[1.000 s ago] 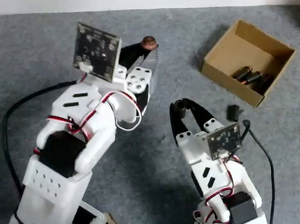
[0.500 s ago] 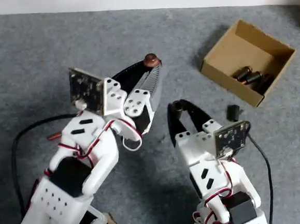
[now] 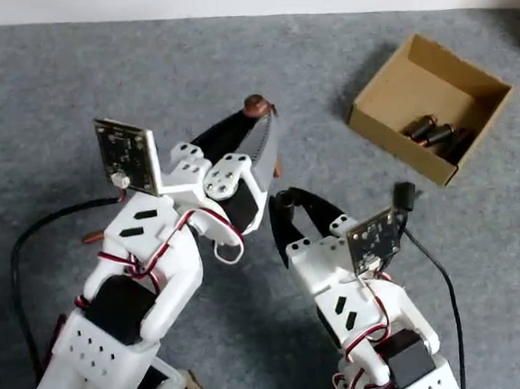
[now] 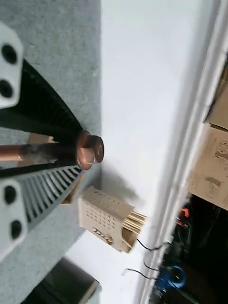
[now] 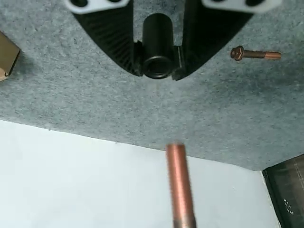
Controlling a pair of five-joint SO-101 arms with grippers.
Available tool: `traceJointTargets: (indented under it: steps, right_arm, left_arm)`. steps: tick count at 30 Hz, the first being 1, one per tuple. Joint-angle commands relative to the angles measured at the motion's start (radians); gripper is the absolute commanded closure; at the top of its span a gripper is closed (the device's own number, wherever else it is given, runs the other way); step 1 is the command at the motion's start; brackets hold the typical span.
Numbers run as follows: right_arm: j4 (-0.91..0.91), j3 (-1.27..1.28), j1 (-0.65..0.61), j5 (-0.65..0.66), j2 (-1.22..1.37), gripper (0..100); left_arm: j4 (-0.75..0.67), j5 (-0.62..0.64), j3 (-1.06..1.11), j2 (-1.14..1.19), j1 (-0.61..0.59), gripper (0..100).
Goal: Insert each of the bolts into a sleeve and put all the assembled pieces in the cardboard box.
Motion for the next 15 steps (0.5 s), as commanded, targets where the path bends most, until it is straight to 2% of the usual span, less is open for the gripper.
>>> traceJointTargets:
  steps: [1, 6, 15]
  right_arm:
    - [-0.03, -0.015, -0.01, -0.006, -0.012, 99.4]
    - [-0.03, -0.021, -0.012, -0.006, -0.012, 99.4]
    - [-0.03, -0.021, -0.012, -0.006, -0.012, 99.4]
  left_arm:
    - [0.0, -0.017, 0.013, -0.027, 0.016, 100]
    - [-0.002, -0.161, 0.067, -0.027, 0.113, 100]
    - [-0.003, -0.178, 0.09, -0.027, 0.136, 100]
